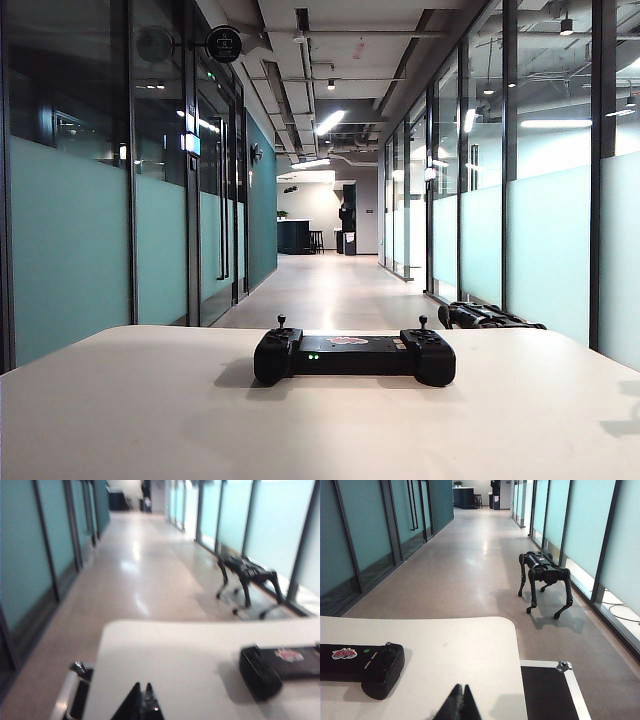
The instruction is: Push the left joystick on the remote control sitting on the white table backward to make the robot dog back up in a straight line until it returns close to you.
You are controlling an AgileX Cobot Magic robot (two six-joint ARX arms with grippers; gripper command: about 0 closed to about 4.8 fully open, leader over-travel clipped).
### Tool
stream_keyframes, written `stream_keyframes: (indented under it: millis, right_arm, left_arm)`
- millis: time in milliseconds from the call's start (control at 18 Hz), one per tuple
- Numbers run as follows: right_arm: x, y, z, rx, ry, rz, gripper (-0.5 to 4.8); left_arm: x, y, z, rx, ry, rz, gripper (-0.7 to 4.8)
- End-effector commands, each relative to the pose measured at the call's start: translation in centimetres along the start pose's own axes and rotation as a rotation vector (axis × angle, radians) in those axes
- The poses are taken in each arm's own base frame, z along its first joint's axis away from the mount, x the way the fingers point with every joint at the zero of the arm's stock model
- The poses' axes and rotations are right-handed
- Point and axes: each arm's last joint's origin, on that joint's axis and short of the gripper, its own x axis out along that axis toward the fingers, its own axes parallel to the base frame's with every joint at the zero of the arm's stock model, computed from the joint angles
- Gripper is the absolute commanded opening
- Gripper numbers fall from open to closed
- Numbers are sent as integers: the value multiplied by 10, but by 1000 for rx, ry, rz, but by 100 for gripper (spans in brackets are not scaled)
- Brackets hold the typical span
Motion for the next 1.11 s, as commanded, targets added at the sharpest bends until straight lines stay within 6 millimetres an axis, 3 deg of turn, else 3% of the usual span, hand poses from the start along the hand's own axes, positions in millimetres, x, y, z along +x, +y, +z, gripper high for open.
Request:
stream_keyframes:
  millis: [56,1110]
  right_arm:
    - [0,0,-2,1,-7,2,0]
    - [0,0,-2,1,-7,2,0]
  left_arm:
    - [-1,4,-1,4,10,37,-6]
    - [-2,6,-4,-11,46,62,-5]
